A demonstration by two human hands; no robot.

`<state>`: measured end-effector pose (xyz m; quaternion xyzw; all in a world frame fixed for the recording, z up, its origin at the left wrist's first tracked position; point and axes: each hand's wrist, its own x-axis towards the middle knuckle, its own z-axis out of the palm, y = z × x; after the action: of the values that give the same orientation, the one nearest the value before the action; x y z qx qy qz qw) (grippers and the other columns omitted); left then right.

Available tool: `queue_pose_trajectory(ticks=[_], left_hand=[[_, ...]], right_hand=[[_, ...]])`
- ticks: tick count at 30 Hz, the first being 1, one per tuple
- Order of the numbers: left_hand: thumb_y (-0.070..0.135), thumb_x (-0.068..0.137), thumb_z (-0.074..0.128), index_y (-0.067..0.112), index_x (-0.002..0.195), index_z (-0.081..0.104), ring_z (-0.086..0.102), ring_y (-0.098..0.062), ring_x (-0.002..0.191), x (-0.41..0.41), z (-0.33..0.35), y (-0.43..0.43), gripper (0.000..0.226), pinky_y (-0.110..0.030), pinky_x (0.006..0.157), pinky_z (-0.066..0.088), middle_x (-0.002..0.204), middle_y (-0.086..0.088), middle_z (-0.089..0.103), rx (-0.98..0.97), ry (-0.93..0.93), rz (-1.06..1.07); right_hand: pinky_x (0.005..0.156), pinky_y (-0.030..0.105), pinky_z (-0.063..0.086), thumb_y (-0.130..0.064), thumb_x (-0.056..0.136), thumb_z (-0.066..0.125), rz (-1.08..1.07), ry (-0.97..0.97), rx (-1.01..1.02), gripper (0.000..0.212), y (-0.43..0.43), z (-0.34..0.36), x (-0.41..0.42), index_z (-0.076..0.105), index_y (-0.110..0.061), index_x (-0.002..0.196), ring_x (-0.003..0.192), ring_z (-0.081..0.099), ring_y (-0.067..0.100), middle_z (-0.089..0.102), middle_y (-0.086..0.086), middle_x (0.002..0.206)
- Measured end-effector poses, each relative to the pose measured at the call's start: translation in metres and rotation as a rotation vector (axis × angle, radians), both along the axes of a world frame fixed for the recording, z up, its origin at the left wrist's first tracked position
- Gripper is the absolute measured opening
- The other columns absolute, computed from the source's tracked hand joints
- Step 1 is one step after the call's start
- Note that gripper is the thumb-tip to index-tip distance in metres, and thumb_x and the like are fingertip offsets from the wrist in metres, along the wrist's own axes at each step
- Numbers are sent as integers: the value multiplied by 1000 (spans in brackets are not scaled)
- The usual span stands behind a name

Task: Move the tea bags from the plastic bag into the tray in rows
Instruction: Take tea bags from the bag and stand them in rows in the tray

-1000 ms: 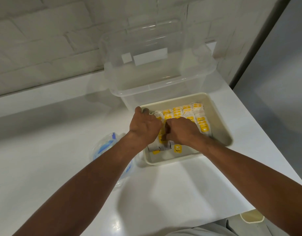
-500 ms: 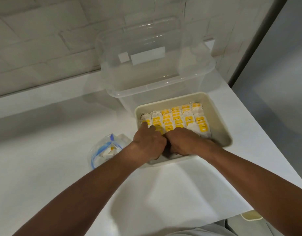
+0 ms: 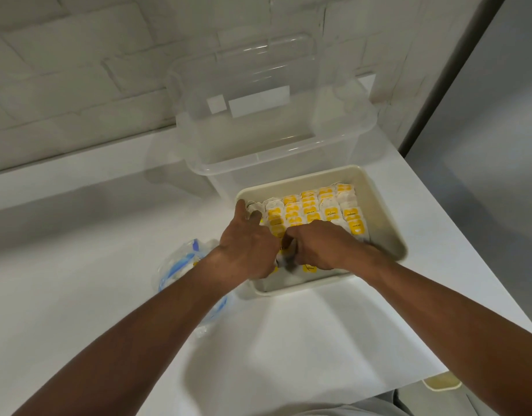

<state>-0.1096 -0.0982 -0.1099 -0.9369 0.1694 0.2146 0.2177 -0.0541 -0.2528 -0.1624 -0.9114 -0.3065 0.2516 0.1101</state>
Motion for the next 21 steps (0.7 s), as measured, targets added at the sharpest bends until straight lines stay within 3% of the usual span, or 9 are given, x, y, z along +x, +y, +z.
queue_pose_trajectory(ticks=[3,7,10,13,21], left_hand=[[48,90,52,38,114,65,46,-23,123,4,11,10,29,-49,110,21,110,6,64,-227,-22,62],[55,89,54,46,120,59,53,-15,116,5,27,37,33,-36,96,39,110,13,66,-511,-154,115],[56,91,53,45,120,62,55,-15,114,-6,31,58,32,-37,94,43,117,17,66,-573,-225,141],[54,94,52,45,118,64,58,-14,108,-23,31,74,29,-35,90,45,120,19,66,-621,-281,179],[47,95,57,44,114,66,57,-10,103,-61,12,93,21,-25,77,36,114,20,66,-727,-319,270]], right_hand=[[81,39,53,-48,80,71,-14,41,31,38,-2,8,4,59,-36,114,98,61,18,69,-11,100],[79,30,50,-48,82,73,-121,145,301,37,-9,24,3,60,-35,114,83,59,0,65,-18,100],[86,34,49,-57,82,68,-100,-3,298,46,-11,34,-3,55,-41,123,103,57,5,58,-16,118],[90,40,49,-61,83,63,-62,-49,301,42,-10,42,-15,55,-44,121,113,53,8,56,-15,120],[95,26,38,-59,87,61,62,-213,324,43,13,48,-51,59,-37,123,121,41,16,52,-16,129]])
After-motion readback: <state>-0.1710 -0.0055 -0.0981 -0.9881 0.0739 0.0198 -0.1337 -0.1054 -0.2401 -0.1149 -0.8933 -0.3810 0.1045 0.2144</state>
